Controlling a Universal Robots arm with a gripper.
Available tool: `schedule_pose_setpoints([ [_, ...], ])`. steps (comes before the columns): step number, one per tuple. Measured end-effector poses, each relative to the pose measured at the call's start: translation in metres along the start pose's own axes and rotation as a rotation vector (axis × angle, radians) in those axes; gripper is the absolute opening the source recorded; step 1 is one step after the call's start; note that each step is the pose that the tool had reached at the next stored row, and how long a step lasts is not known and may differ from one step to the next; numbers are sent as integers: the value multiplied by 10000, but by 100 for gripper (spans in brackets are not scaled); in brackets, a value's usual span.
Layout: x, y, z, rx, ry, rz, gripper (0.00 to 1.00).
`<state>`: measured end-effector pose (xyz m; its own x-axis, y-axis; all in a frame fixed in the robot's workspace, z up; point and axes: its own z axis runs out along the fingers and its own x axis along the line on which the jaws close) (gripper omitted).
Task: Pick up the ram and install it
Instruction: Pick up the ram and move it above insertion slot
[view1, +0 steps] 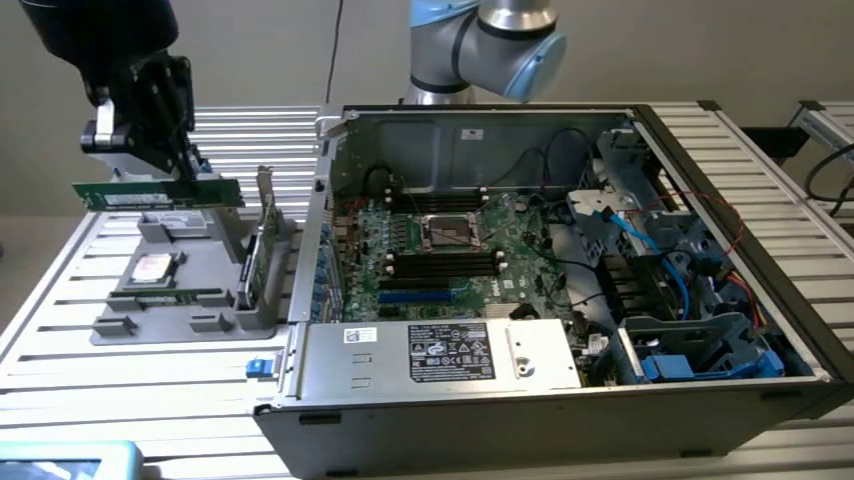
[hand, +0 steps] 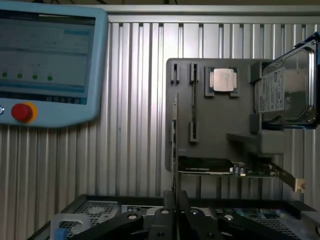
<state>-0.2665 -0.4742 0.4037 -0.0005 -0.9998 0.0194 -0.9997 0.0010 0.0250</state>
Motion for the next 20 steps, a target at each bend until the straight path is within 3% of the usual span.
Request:
schedule_pose_setpoints([
  [12,1,-547,-41,-1,-89,-3,14],
  [20,0,-909,-50,-2,-96,-3,14],
])
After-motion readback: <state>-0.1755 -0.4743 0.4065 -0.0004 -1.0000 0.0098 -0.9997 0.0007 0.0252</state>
